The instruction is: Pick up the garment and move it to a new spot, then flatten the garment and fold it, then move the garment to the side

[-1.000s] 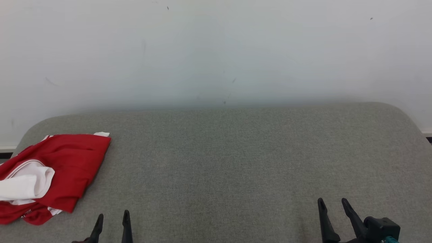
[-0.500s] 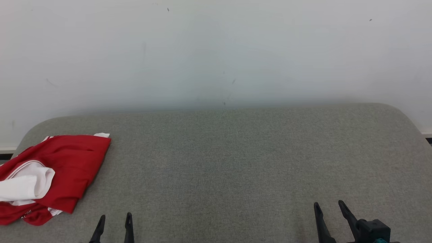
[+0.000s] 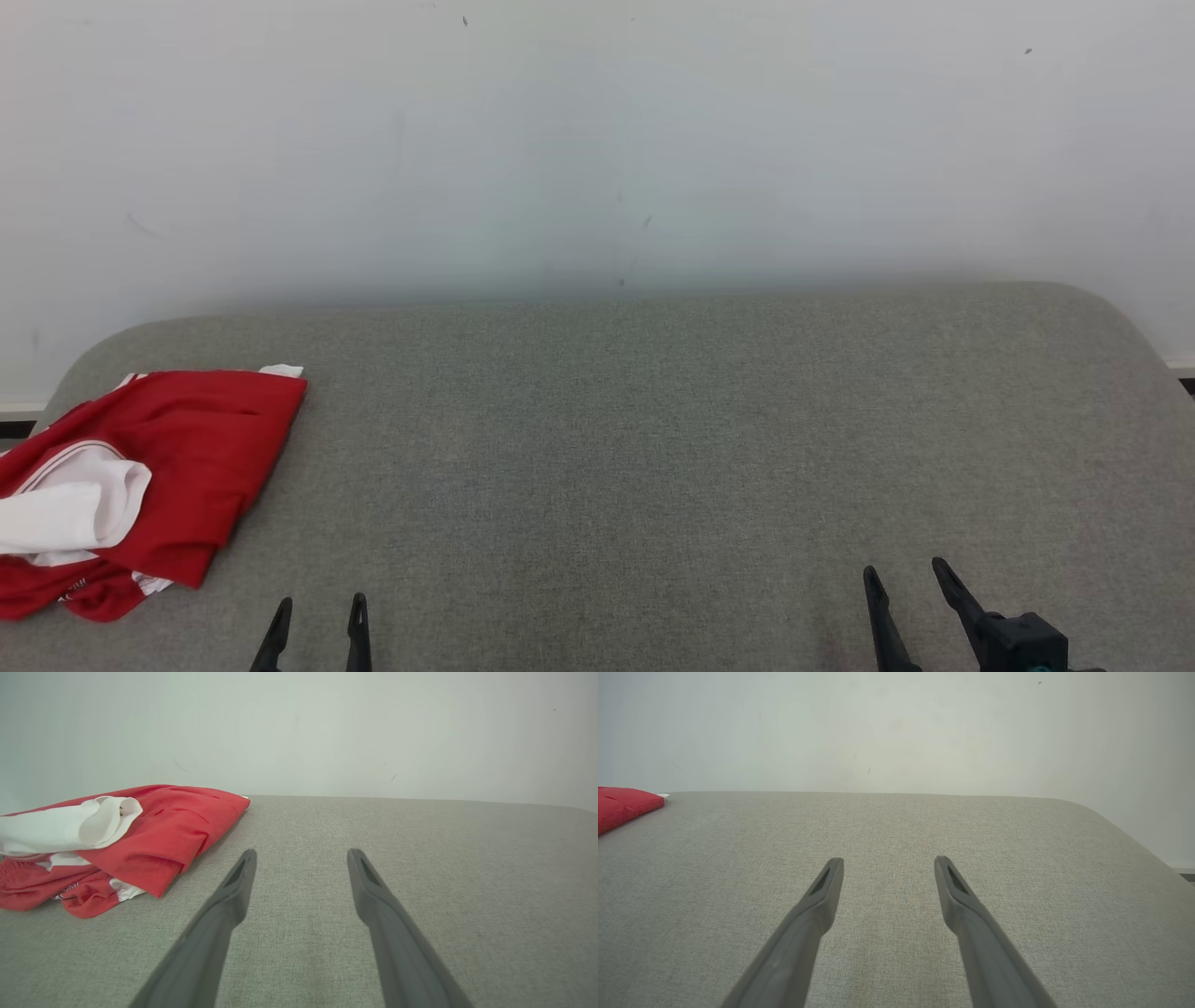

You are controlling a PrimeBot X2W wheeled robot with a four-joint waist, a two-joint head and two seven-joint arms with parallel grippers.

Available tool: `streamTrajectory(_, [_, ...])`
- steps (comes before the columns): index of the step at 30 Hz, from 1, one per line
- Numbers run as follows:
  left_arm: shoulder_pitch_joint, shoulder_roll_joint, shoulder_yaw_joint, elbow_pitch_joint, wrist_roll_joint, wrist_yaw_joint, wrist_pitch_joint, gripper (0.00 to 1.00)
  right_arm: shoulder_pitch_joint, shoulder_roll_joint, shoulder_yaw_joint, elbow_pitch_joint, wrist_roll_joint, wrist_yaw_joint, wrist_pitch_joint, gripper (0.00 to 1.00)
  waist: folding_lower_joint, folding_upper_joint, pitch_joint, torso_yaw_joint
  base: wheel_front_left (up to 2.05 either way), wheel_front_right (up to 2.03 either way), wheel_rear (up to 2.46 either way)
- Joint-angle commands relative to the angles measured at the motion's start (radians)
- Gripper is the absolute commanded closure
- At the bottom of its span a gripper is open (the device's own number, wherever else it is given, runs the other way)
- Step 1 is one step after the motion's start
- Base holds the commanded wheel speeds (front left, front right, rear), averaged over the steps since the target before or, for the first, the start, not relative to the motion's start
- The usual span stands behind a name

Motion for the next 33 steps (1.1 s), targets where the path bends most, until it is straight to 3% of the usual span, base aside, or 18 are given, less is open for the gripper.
streamTrajectory(1, [0.007,-0.004,0.002,0.001,0.0,-0.002,-0.004,0.0,0.002,-0.003,0.001,0.001,-0.001,0.003,-0.005,0.0,0.0,0.0,-0.001,0.001,0.0,0.0,0.0])
streamTrajectory(18, [0.013,-0.006,0.009,0.003,0.01,-0.01,-0.004,0.0,0.01,-0.002,-0.002,0.008,0.005,0.003,-0.012,0.0,0.0,0.0,-0.006,0.027,0.0,0.0,0.0])
streamTrajectory(33, [0.02,0.009,0.026,-0.002,0.03,-0.002,-0.004,0.0,0.022,-0.002,0.015,0.011,0.028,0.003,-0.022,0.0,0.0,0.0,-0.012,0.225,0.0,0.0,0.0])
